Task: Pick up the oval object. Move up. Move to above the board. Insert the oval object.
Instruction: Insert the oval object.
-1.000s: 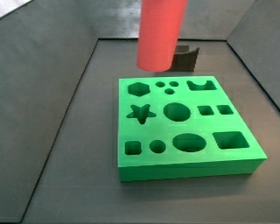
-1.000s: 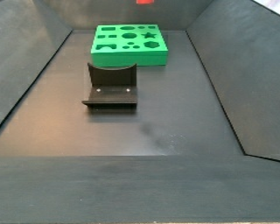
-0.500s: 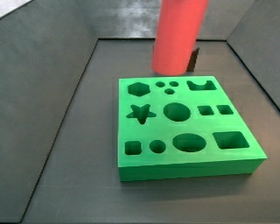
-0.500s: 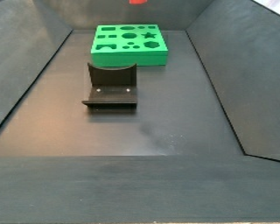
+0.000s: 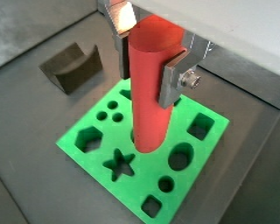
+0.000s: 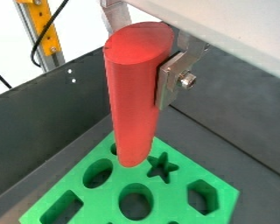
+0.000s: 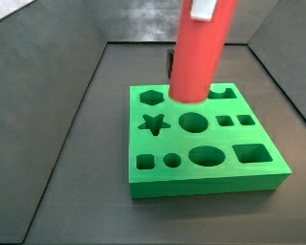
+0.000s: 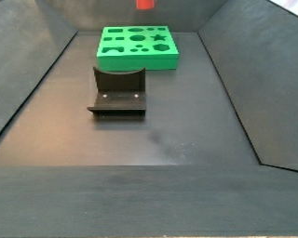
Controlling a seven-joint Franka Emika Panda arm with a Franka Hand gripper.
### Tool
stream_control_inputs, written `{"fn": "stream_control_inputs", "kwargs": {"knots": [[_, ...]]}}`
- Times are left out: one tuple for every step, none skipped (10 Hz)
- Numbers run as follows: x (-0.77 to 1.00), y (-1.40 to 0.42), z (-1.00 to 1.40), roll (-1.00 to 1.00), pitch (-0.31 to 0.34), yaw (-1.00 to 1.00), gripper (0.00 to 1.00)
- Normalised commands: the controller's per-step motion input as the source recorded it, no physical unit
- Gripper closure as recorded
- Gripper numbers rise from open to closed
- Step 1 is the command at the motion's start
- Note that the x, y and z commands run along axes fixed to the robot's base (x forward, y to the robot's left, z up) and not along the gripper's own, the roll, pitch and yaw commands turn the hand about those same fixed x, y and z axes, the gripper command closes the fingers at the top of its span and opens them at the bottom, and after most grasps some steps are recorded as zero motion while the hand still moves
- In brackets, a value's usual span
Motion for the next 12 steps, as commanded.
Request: {"fn": "stream_control_inputs", "kwargs": {"knots": [[0.07,-0.21,-0.34,-0.01,-0.066,0.05,1.00],[0.17,-0.21,-0.34,0.00,-0.021,0.12,1.00],[0.19,-0.28,-0.42,0.04,-0.050,0.21,1.00],[0.22,-0.22,-0.41,0.03,-0.043,0.29,1.00],[0.26,-0.23,-0.43,0.06,-0.031,0.32,1.00],[0.30,-0.25,-0.38,0.11,0.000,0.30,1.00],[0.34,-0.21,-0.30,0.11,0.000,0.29,1.00],[0.35,-0.21,-0.21,0.08,0.000,0.28,1.00],[0.29,-0.14,-0.10,0.03,0.000,0.24,1.00],[0.20,-0.04,-0.03,0.00,0.011,0.14,1.00],[0.24,-0.09,-0.10,0.03,0.000,0.13,1.00],[0.27,-0.11,-0.26,0.00,-0.026,0.10,1.00]]}}
